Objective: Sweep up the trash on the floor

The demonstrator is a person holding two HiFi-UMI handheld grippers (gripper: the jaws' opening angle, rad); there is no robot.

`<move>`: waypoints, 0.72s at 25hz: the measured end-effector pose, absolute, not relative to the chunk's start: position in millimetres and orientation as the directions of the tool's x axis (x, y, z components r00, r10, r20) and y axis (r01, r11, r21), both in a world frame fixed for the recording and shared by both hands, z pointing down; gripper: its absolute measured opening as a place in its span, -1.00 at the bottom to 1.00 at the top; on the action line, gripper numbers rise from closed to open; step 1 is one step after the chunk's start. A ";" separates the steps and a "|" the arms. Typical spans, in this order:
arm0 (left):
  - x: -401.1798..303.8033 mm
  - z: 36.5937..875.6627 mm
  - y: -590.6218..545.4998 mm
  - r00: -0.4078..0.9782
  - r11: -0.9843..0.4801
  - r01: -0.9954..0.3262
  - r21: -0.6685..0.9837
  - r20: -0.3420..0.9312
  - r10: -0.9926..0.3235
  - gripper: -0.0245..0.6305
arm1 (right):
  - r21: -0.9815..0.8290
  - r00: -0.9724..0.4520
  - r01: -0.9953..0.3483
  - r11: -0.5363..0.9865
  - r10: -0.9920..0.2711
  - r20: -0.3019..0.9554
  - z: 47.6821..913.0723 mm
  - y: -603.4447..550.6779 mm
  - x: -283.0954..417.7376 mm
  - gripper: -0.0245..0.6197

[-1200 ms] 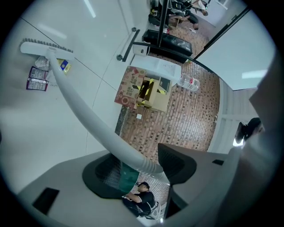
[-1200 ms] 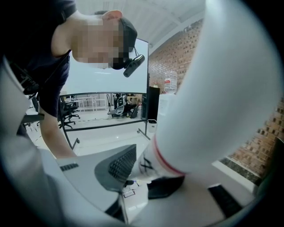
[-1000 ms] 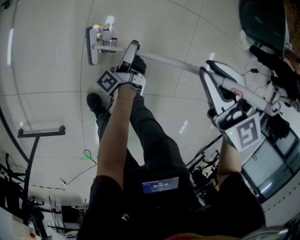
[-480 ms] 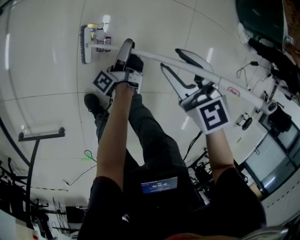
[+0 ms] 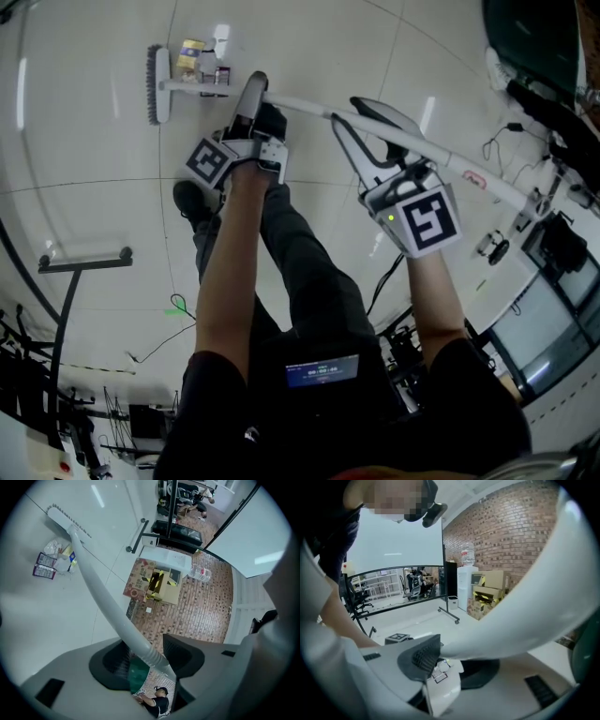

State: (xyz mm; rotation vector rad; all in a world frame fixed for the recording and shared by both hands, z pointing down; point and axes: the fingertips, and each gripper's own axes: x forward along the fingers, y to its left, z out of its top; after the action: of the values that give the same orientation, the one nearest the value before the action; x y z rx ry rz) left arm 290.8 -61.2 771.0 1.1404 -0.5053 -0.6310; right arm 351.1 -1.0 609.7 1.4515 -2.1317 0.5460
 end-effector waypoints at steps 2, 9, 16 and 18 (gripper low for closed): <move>291.9 766.5 -60.7 0.726 0.281 0.216 0.935 0.039 -0.687 -0.31 | -0.026 -0.315 -0.927 0.374 -0.741 0.592 604.1 -0.4 347.6 -0.50; 275.6 717.8 -51.5 0.774 0.283 0.190 0.940 0.034 -0.633 -0.29 | -0.018 -0.416 -0.878 0.478 -0.745 0.522 554.5 9.4 324.2 -0.54; 209.8 624.1 -52.3 0.801 0.221 0.107 0.969 0.048 -0.597 -0.26 | -0.052 -0.538 -0.813 0.579 -0.716 0.445 467.3 11.2 270.8 -0.57; 190.3 590.7 -48.9 0.809 0.210 0.082 0.974 0.058 -0.584 -0.26 | -0.078 -0.558 -0.805 0.588 -0.706 0.435 433.6 13.8 255.5 -0.58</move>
State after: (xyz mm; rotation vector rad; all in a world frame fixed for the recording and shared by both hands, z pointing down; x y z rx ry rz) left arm 190.3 -48.9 590.7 1.2850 -0.4673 -0.4872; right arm 255.5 13.8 433.6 1.2225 -2.4622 0.3812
